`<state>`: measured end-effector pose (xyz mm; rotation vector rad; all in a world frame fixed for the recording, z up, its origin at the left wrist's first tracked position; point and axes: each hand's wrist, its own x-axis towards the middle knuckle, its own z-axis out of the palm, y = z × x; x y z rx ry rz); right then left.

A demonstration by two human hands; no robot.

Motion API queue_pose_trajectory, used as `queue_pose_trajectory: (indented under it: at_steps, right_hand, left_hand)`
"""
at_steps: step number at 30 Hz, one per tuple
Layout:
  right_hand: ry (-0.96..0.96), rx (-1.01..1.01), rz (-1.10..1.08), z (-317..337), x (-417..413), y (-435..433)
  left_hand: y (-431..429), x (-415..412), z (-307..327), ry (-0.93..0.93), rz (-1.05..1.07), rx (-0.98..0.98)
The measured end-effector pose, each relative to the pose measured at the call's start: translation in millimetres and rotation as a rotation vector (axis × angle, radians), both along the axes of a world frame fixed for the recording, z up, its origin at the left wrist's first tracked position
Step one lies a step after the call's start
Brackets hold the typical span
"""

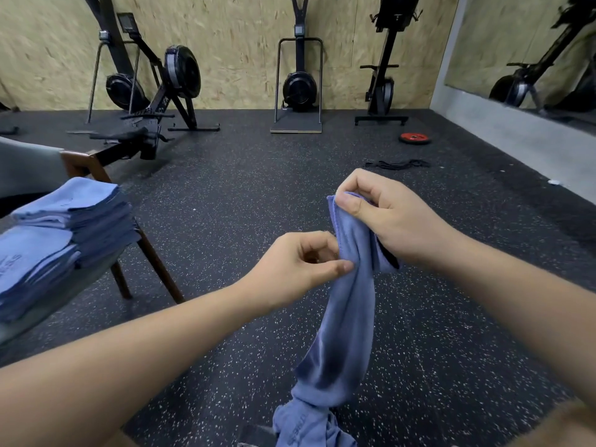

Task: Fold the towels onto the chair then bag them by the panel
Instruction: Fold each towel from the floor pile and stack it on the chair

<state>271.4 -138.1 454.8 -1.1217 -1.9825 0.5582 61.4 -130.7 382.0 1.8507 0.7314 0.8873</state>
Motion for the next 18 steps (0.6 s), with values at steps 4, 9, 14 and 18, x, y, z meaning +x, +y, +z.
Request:
queue_pose_trajectory:
  at_steps: [4, 9, 14, 18]
  right_hand:
    - [0.053, 0.041, -0.026, 3, 7, -2]
    - [0.115, 0.114, -0.106, 8, 25, 1]
    - [0.143, 0.165, -0.209, 8, 45, 6]
    - [0.206, 0.158, -0.292, 2, 54, 12]
  left_hand:
    - [-1, -1, -5, 0.177, 0.029, 0.096]
    - [9, -8, -11, 0.2, 0.042, 0.031]
    - [18, -21, -15, 0.311, 0.032, -0.007]
    - [25, -29, -10, 0.339, 0.061, 0.058]
